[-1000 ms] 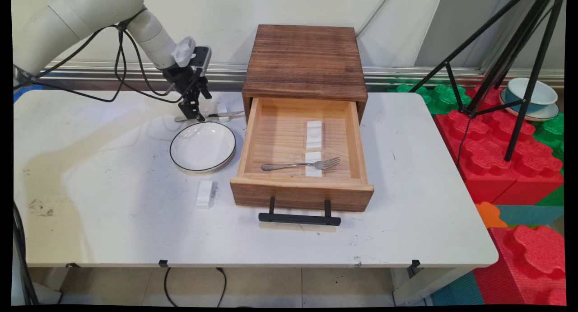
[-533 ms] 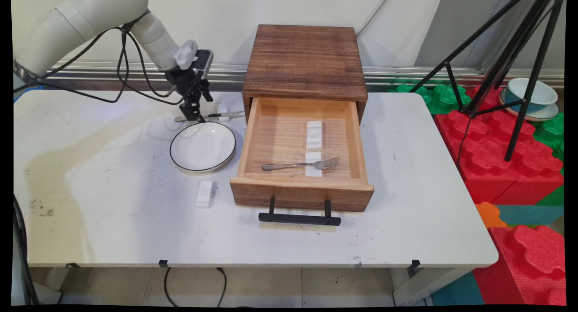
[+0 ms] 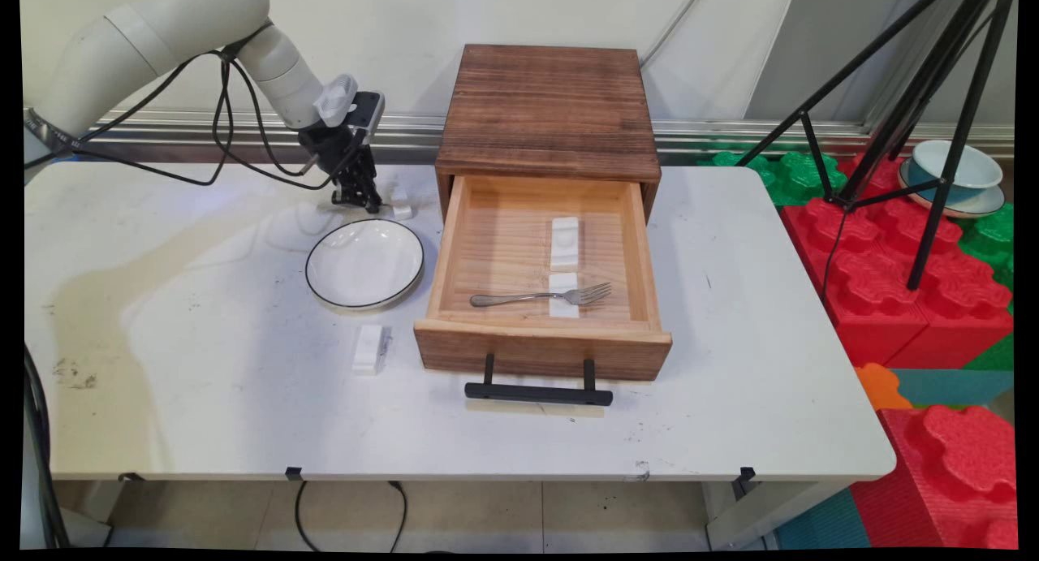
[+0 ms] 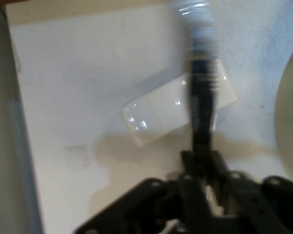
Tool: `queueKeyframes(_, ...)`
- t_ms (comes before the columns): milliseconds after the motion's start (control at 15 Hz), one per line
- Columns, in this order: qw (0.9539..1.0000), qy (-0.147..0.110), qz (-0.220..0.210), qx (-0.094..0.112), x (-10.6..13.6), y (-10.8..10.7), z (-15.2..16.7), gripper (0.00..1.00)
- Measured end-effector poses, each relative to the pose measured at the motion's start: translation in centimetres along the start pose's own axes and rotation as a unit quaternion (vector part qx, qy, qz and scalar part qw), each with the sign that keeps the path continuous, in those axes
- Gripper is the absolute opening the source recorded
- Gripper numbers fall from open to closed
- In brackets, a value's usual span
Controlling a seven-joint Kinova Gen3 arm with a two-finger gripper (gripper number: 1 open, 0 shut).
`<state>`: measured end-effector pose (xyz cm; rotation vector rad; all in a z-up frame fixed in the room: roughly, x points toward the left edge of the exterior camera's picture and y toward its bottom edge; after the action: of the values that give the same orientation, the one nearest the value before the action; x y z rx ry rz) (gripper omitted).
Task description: Place the picked object into the drawer
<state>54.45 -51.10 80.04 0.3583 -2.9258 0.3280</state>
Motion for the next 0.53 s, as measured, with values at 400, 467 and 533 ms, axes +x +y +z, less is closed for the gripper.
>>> queueKeyframes(400,1.0000,-0.002,-0.006,-0.002,-0.26,-0.03,-0.02,0.00)
queueKeyframes(467,1.0000,-0.003,-0.007,-0.003,-0.32,-0.03,-0.07,0.00)
queueKeyframes(533,1.0000,-0.003,-0.008,-0.003,-0.39,-0.01,-0.16,0.00)
